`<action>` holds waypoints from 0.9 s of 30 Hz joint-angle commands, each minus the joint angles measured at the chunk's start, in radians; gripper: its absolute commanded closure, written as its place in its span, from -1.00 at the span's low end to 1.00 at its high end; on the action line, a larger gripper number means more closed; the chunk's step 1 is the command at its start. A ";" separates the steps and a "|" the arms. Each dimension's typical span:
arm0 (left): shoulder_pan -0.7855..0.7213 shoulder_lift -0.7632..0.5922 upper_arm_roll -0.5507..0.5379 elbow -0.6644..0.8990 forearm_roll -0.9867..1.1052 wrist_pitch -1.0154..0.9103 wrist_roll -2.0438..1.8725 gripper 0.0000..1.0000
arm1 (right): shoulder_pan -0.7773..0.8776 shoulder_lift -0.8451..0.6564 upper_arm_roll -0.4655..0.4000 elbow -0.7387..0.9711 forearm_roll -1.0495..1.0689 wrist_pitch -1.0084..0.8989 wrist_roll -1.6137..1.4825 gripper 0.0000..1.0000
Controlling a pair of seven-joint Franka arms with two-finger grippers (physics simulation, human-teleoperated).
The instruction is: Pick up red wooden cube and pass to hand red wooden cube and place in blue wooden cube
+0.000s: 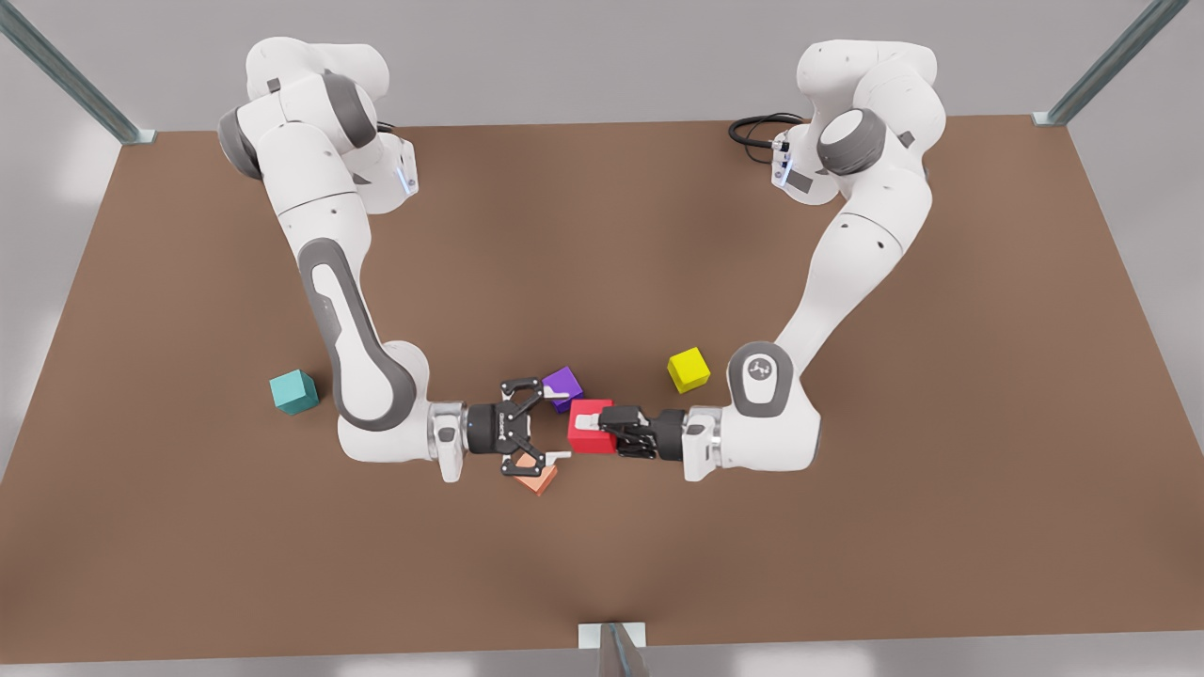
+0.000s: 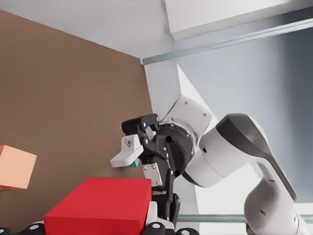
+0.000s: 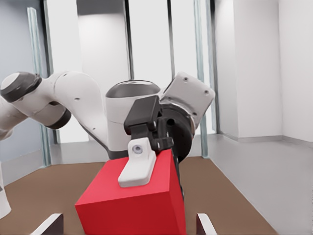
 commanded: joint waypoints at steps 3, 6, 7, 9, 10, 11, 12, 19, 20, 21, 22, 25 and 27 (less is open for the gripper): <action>-0.006 -0.001 -0.001 0.001 -0.034 0.007 0.069 0.35 | 0.003 -0.001 0.003 0.001 0.000 0.021 0.003 -1.00; -0.012 -0.001 -0.001 0.001 -0.034 0.016 0.068 0.35 | 0.003 -0.002 0.017 0.001 0.000 0.022 0.023 -1.00; -0.015 -0.001 -0.001 0.001 -0.034 0.021 0.068 0.35 | 0.003 -0.002 0.020 0.001 0.000 0.022 0.023 -1.00; -0.028 -0.001 -0.001 0.001 -0.034 0.041 0.068 0.35 | 0.003 -0.001 0.026 0.001 0.000 0.027 0.025 -1.00; -0.028 -0.001 -0.001 0.001 -0.034 0.042 0.066 0.35 | 0.003 -0.001 0.029 0.001 0.000 0.030 0.025 -1.00; -0.028 -0.001 -0.001 0.001 -0.034 0.042 0.048 0.35 | 0.005 0.002 0.036 0.001 0.000 0.038 0.025 -1.00; -0.028 -0.001 -0.001 0.001 -0.034 0.042 0.048 0.35 | 0.005 0.004 0.040 0.002 0.000 0.039 0.025 -1.00; -0.046 0.005 0.000 0.002 -0.034 0.068 0.049 0.35 | 0.003 0.009 0.056 -0.002 -0.002 0.044 0.026 -1.00; -0.046 0.005 0.000 0.002 -0.034 0.067 0.049 0.35 | 0.005 0.009 0.056 -0.004 -0.002 0.044 0.026 -1.00; -0.044 0.005 0.000 0.002 -0.034 0.067 0.049 0.35 | 0.003 0.012 0.056 -0.004 -0.002 0.044 0.026 -1.00; -0.046 0.005 0.000 0.002 -0.034 0.067 0.049 0.35 | 0.003 0.013 0.056 -0.004 -0.003 0.044 0.026 -1.00; -0.044 0.005 0.000 0.002 -0.034 0.067 0.049 0.34 | 0.003 0.013 0.056 -0.010 -0.006 0.041 0.025 -1.00; -0.046 0.005 0.000 0.002 -0.034 0.067 0.049 0.34 | 0.003 0.016 0.056 -0.011 -0.008 0.041 0.025 -1.00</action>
